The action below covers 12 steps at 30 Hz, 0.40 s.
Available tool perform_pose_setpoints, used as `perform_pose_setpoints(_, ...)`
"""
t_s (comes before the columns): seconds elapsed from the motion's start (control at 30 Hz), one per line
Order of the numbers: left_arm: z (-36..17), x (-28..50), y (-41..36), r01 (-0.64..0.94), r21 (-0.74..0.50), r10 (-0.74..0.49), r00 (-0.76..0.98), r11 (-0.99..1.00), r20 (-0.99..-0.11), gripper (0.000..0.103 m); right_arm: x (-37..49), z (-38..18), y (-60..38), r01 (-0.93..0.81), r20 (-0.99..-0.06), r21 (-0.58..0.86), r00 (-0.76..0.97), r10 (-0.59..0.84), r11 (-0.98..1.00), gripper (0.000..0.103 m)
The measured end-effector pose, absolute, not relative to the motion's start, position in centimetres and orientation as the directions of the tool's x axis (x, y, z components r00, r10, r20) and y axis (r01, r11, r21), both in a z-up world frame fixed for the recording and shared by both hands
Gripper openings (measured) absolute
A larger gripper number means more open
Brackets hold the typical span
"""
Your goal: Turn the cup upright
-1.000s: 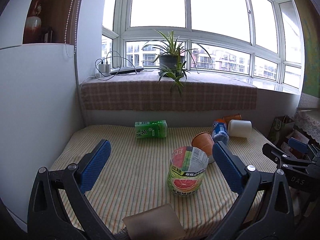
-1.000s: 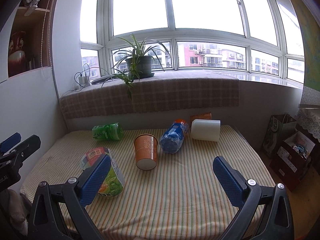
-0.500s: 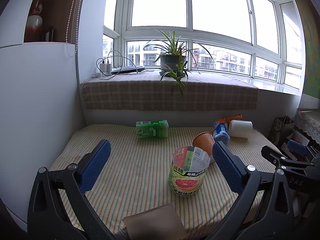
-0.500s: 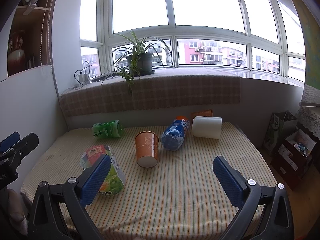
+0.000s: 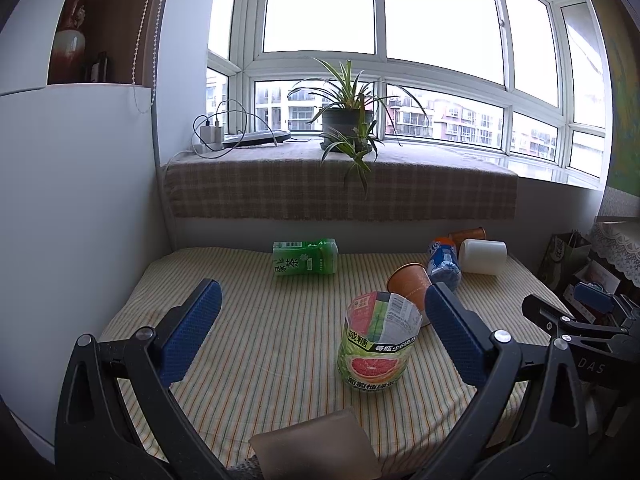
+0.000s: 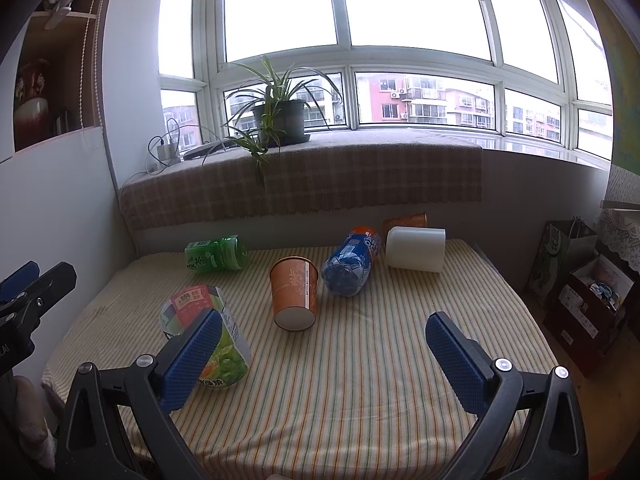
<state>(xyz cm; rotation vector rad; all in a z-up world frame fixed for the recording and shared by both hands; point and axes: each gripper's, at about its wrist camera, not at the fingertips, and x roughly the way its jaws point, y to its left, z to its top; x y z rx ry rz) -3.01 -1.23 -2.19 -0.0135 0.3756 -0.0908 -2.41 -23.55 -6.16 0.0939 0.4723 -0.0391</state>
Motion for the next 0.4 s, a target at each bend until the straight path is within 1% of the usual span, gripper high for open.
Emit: perform_pose_setpoints(0.4, -2.89, -3.04, -0.64, 0.075, -0.034, -0.082, 0.927, 0.997, -0.365, 0.103, -2.11, -6.52, -23.12, 0.049, -0.467, 0.078, 0.884, -0.007, 0.996, 0.103)
